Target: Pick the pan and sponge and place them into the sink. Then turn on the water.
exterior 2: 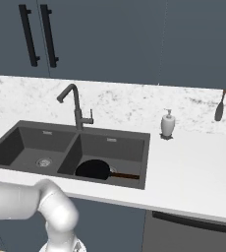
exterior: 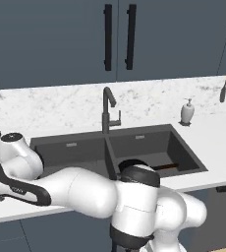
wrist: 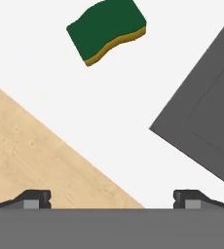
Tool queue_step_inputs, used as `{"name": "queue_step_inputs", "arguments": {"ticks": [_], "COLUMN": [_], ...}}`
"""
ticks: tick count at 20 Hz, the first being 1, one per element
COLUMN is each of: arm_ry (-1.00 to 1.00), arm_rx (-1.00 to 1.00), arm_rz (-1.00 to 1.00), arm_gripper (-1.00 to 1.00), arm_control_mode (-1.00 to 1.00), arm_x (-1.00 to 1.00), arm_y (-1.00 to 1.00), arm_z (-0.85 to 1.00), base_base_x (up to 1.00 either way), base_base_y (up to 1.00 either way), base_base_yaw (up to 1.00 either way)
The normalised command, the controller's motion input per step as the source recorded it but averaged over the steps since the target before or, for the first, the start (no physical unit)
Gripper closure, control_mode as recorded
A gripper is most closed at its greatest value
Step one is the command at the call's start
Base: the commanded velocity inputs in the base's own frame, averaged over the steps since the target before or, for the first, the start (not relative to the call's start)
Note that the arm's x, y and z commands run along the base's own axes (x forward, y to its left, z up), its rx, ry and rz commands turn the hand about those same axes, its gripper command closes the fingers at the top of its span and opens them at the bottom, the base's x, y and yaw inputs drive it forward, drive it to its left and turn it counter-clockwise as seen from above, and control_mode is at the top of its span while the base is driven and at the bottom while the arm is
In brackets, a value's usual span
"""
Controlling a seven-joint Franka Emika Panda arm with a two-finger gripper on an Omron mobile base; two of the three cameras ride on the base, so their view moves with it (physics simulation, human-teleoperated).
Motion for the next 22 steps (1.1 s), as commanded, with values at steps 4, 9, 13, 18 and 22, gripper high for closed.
{"name": "queue_step_inputs", "arguments": {"ticks": [4, 9, 13, 18, 22], "arm_ry": [0.14, -0.01, -0.06, -0.14, -0.15], "arm_rx": [0.00, 0.00, 0.00, -0.02, -0.01], "arm_rz": [0.03, 0.00, -0.03, -0.09, -0.10], "arm_gripper": [-1.00, -1.00, -1.00, -1.00, -1.00], "arm_control_mode": [-1.00, -1.00, -1.00, -1.00, -1.00], "arm_x": [0.18, -0.01, -0.05, -0.07, 0.00], "arm_y": [0.44, 0.23, 0.25, 0.23, 0.14], "arm_z": [-0.24, -0.26, -0.22, -0.18, -0.23], "base_base_x": [0.00, 0.00, 0.00, 0.00, 0.00], "base_base_y": [0.00, 0.00, 0.00, 0.00, 0.00], "base_base_yaw": [0.00, 0.00, 0.00, 0.00, 0.00]}}
